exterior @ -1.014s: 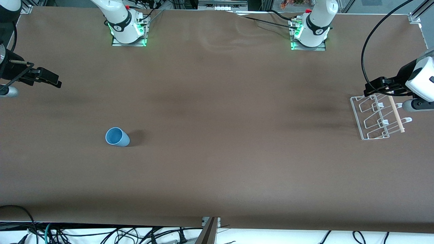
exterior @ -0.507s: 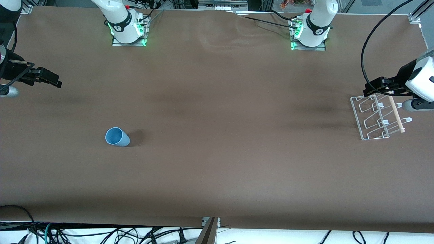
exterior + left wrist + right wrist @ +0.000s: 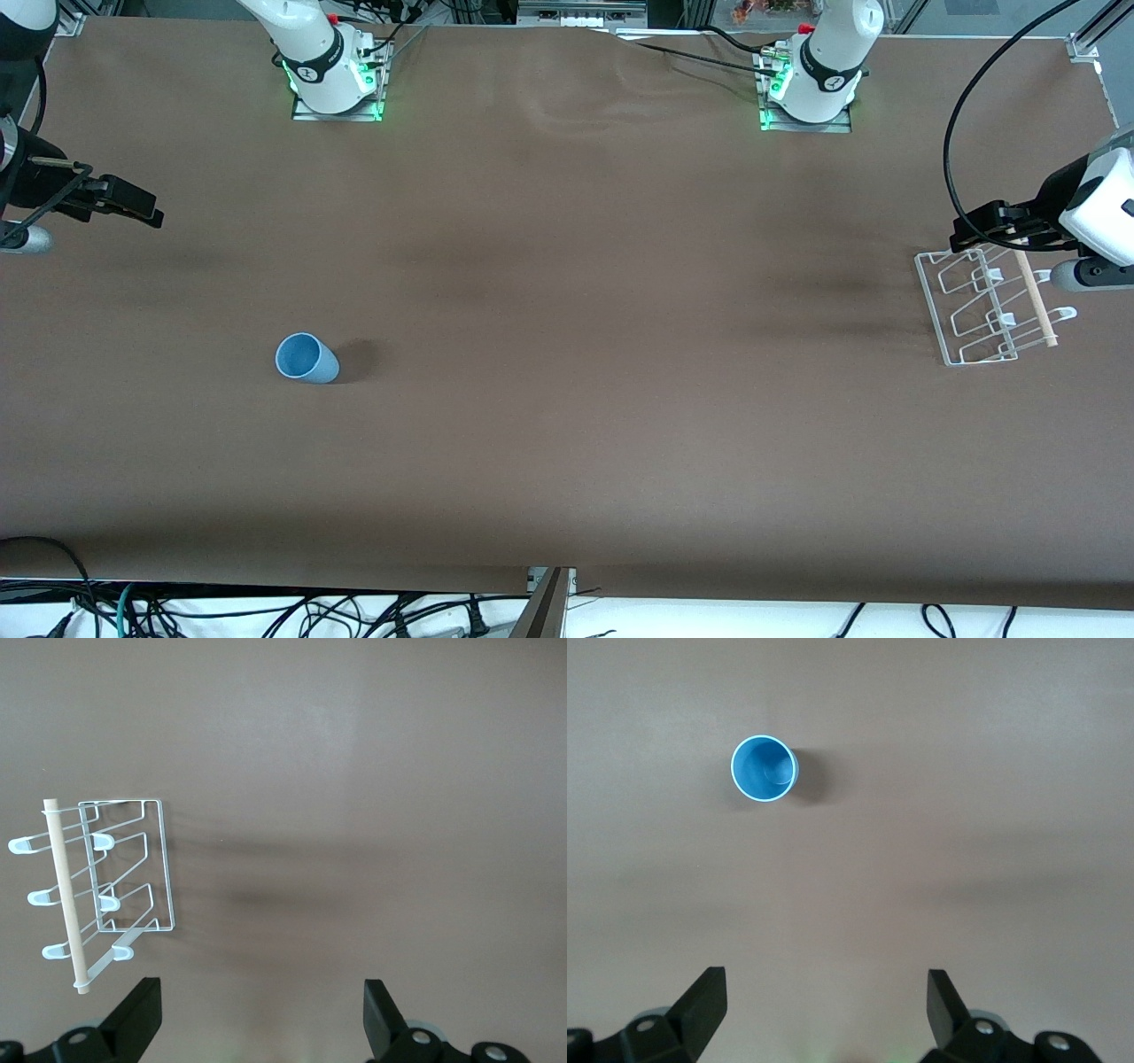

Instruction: Transfer cup to left arm and place on rack

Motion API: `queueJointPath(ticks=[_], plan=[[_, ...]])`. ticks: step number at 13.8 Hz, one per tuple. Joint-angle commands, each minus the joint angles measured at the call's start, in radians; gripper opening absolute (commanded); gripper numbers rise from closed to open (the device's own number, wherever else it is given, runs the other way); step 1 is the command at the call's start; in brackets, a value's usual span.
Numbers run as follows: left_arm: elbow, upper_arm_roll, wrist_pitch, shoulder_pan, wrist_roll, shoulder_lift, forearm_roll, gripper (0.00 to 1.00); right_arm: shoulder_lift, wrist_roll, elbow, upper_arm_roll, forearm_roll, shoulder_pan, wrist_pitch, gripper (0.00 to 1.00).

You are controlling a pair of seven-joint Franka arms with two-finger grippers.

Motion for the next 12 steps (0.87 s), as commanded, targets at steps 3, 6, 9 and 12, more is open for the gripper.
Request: queueJointPath(ticks=[3, 6, 9, 12], plan=[[0.021, 0.001, 0.000, -0.004, -0.011, 0.008, -0.009, 1.00, 0.005, 0.006, 0.009, 0.001, 0.008, 0.004, -0.065, 1.00], [0.021, 0.001, 0.000, -0.004, -0.011, 0.008, -0.011, 1.00, 0.011, -0.004, 0.011, -0.001, 0.013, 0.003, -0.062, 1.00], [0.021, 0.001, 0.000, -0.004, -0.011, 0.008, -0.011, 1.00, 0.077, 0.003, 0.072, 0.001, 0.000, 0.004, -0.053, 1.00], [0.021, 0.002, 0.000, -0.001, -0.009, 0.008, -0.011, 1.00, 0.131, 0.003, 0.072, 0.001, 0.011, 0.003, 0.077, 1.00]])
